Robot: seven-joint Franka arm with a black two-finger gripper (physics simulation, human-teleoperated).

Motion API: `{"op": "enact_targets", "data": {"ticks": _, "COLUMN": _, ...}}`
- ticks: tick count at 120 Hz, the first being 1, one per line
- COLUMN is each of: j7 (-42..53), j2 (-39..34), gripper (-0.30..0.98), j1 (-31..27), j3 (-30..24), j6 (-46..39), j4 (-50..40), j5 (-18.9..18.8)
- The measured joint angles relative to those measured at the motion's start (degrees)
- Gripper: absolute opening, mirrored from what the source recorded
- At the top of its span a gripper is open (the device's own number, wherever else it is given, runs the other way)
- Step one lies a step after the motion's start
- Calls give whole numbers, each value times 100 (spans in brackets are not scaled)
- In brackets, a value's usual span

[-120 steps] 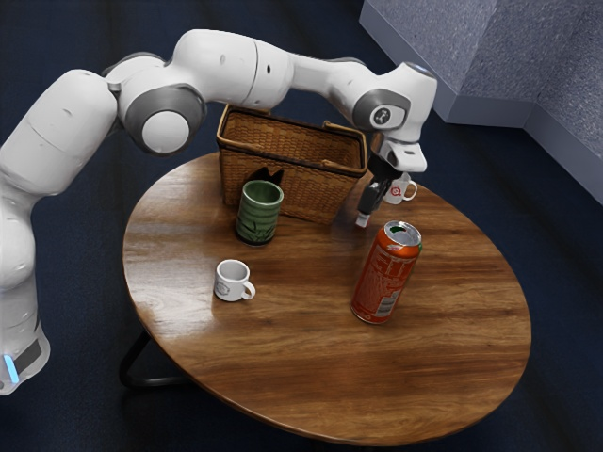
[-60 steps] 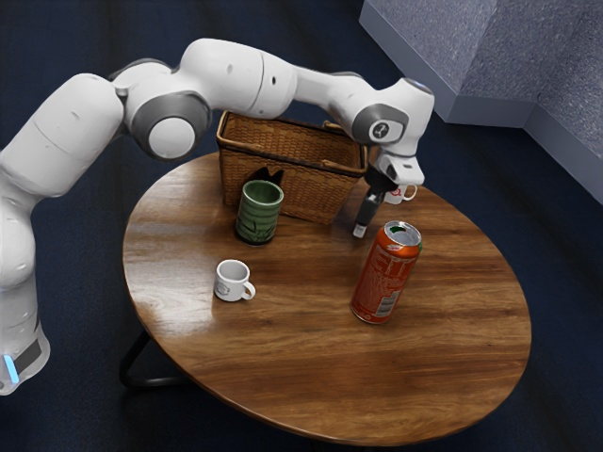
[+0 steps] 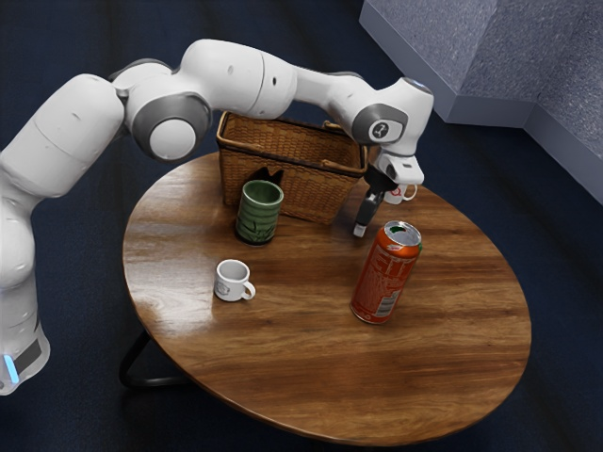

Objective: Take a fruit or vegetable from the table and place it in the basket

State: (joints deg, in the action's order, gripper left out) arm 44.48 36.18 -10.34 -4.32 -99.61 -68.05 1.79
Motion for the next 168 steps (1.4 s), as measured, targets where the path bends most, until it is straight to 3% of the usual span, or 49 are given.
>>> {"op": "enact_targets", "data": {"ticks": 18, "j7": -19, "j2": 0, "gripper": 36, "j1": 2, "j3": 18, "j6": -33, "j4": -2, "j5": 4}}
{"op": "enact_targets", "data": {"ticks": 38, "j7": -21, "j2": -1, "gripper": 19, "j1": 0, "j3": 15, "j6": -47, "j4": -5, "j5": -21}}
{"op": "enact_targets", "data": {"ticks": 76, "j7": -20, "j2": 2, "gripper": 17, "j1": 8, "j3": 20, "j6": -45, "j4": -1, "j5": -67}}
{"op": "enact_targets", "data": {"ticks": 120, "j7": 649, "j2": -313, "gripper": 16, "j1": 103, "j3": 66, "j6": 85, "j4": 25, "j5": -154}}
{"op": "enact_targets", "data": {"ticks": 144, "j7": 731, "j2": -543, "gripper": 15, "j1": 136, "j3": -205, "j6": 267, "j4": 326, "j5": -118}}
{"op": "enact_targets", "data": {"ticks": 168, "j7": 791, "j2": -1764, "gripper": 16, "j1": 87, "j3": -172, "j6": 430, "j4": 342, "j5": -91}}
